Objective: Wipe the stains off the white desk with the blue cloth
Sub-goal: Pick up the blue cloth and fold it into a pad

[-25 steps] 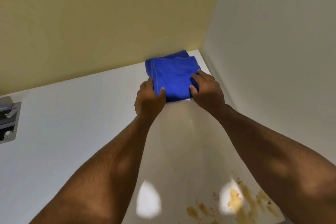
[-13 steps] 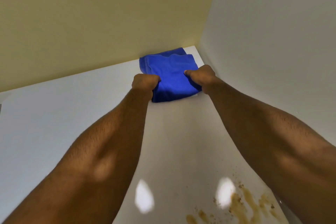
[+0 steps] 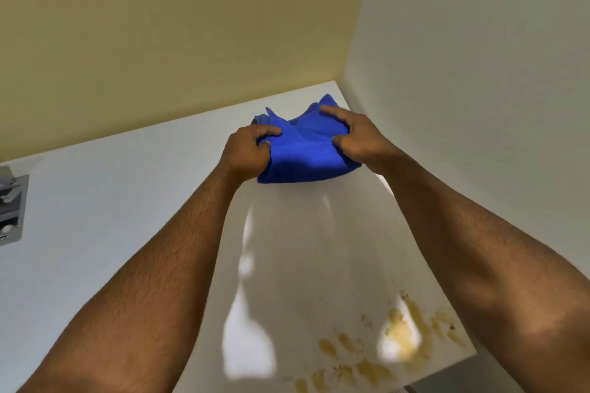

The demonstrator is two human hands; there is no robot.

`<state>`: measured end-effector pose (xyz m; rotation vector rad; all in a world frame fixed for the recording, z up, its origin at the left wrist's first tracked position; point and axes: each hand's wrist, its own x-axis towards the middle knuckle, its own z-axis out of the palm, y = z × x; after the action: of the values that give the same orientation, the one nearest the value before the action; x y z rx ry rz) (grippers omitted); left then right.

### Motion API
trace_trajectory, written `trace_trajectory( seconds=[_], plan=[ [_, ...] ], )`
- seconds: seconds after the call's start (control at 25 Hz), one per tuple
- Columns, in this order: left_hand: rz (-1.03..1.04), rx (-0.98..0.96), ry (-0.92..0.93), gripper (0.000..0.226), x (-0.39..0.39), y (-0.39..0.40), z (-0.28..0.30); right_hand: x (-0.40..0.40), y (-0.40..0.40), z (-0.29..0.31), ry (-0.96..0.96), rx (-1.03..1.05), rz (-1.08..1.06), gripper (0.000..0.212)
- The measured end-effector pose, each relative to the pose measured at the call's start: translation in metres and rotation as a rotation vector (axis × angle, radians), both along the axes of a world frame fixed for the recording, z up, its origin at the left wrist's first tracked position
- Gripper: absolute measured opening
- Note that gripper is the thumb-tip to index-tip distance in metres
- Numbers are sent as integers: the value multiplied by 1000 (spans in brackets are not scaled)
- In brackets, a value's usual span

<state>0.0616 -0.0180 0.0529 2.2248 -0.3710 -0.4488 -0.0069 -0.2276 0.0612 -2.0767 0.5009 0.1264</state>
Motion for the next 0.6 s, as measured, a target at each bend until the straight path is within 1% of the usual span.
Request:
trace_trajectory(
  seconds=[0.08, 0.12, 0.2, 0.32, 0.44, 0.52, 0.6],
  plan=[
    [-53, 58, 12, 47, -20, 11, 13, -24, 4, 13, -1, -32, 27, 61],
    [-82, 92, 7, 53, -31, 16, 19, -36, 5, 19, -5, -50, 40, 61],
    [-134, 157, -5, 63, -59, 26, 27, -67, 6, 28, -3, -102, 107, 66],
    [-222, 238, -26, 74, -102, 32, 28, -116, 3, 31, 56, -182, 211, 74],
    [-252, 157, -58, 76, -146, 24, 21, -161, -8, 23, 105, -318, 273, 77],
    [-240, 95, -66, 74, -173, 13, 11, -186, -18, 19, 60, -427, 253, 75],
    [-247, 105, -10, 75, -192, -3, -4, -203, -21, 12, 56, -558, 247, 73]
  ],
)
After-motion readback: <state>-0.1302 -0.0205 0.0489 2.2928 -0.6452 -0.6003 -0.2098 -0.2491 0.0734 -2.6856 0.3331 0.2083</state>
